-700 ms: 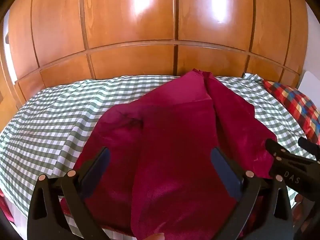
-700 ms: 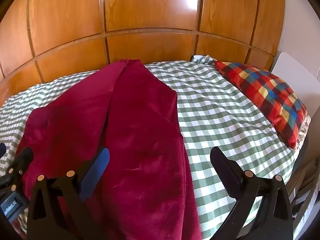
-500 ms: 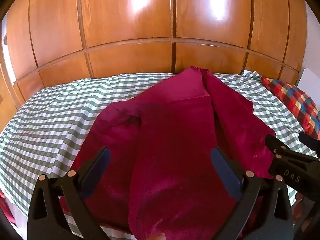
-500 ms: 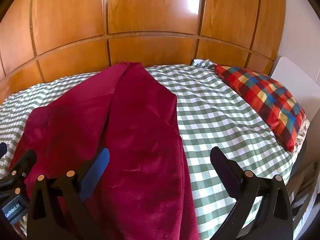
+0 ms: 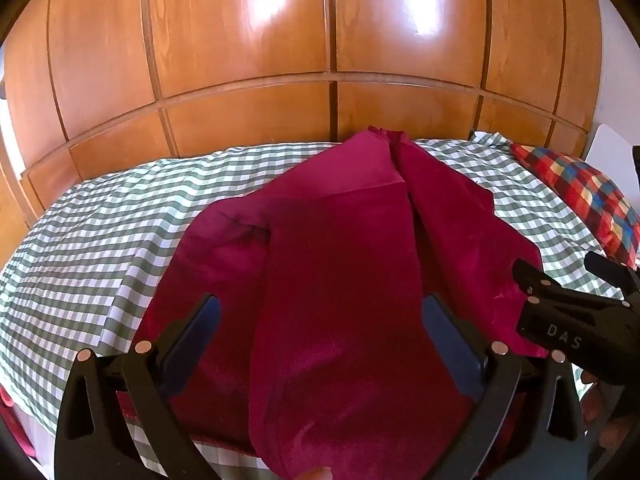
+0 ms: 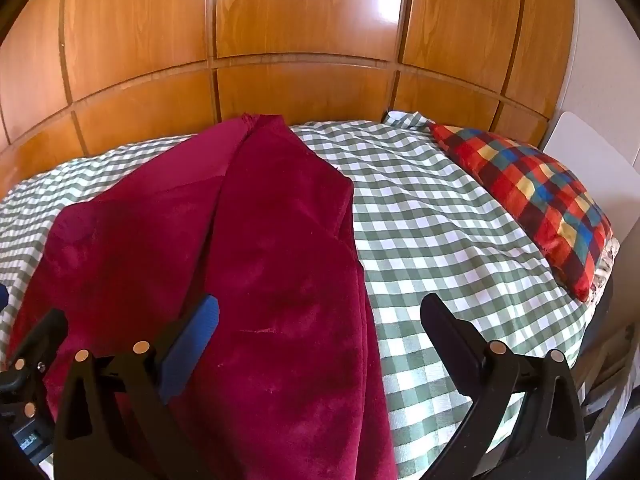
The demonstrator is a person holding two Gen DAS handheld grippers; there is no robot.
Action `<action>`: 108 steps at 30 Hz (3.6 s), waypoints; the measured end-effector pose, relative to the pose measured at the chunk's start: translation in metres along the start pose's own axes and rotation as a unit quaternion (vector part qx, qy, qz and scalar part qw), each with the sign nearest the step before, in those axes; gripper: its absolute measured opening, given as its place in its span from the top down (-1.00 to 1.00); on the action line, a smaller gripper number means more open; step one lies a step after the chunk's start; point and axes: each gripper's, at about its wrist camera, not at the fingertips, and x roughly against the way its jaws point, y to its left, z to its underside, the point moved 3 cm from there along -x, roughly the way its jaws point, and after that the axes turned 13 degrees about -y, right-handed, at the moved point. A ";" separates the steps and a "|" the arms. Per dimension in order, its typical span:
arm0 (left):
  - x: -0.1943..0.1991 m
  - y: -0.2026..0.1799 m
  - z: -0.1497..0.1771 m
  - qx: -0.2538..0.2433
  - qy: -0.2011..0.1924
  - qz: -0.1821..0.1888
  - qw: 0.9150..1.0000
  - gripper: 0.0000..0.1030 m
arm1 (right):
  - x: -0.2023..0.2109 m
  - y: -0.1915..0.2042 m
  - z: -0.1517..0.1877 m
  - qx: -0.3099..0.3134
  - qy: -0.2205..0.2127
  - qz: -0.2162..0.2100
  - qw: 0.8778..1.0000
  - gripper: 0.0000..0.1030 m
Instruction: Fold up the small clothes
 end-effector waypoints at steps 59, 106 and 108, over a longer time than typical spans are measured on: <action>0.007 -0.024 0.056 -0.097 0.081 0.090 0.988 -0.19 | -0.001 -0.033 0.024 -0.052 0.053 -0.097 0.992 -0.60; -0.117 0.257 -0.053 0.113 0.062 -0.117 0.985 -0.03 | -0.015 0.042 0.053 0.154 0.119 -0.195 0.961 0.86; -0.104 0.239 -0.033 0.100 0.074 -0.088 0.988 -0.06 | -0.012 0.032 0.044 0.143 0.114 -0.197 0.963 0.90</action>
